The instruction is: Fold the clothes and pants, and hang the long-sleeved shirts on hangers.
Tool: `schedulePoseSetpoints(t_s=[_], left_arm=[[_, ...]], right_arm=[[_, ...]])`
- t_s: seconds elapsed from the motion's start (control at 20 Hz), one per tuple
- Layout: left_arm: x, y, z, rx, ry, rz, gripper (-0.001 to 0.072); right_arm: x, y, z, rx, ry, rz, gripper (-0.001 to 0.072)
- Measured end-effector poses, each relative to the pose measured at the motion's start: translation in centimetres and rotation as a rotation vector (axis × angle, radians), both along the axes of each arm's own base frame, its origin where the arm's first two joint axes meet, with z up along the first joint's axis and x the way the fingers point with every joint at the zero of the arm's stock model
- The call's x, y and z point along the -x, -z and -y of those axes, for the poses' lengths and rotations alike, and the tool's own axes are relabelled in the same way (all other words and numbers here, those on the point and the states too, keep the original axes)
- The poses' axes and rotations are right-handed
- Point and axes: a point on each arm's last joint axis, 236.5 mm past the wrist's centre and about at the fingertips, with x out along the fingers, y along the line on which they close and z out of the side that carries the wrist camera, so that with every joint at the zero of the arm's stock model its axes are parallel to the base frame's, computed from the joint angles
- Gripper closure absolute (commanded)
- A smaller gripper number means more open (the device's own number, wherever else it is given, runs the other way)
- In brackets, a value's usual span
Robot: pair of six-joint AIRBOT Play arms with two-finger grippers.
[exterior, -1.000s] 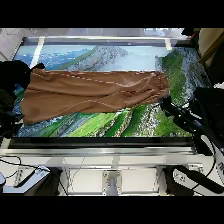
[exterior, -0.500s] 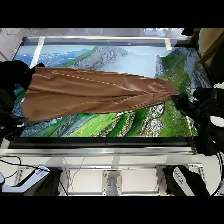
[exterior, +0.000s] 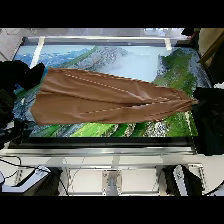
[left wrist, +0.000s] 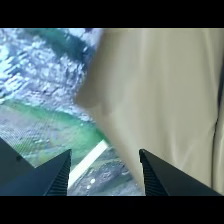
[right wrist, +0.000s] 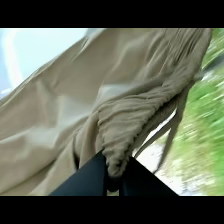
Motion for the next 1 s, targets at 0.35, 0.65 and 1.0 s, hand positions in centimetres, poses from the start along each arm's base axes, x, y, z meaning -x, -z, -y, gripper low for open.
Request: schedulePoseSetpoints(t_s=[0.35,0.65,1.0], left_arm=[[-1.5,0.7,3.2,0.004,0.083,0.007,0.0231],[-2.7,1.5,6.8,-0.003,0.176,-0.004,0.0232],[-1.0,2.7,8.7,0.036,0.225,-0.083,0.0233]], right_arm=[[3.5,1.4,1.7,0.086,-0.024,-0.172,0.0668],[4.8,3.0,1.3,0.073,-0.043,-0.237,0.0668],[5.1,3.3,1.0,0.064,-0.052,-0.252,0.0668]])
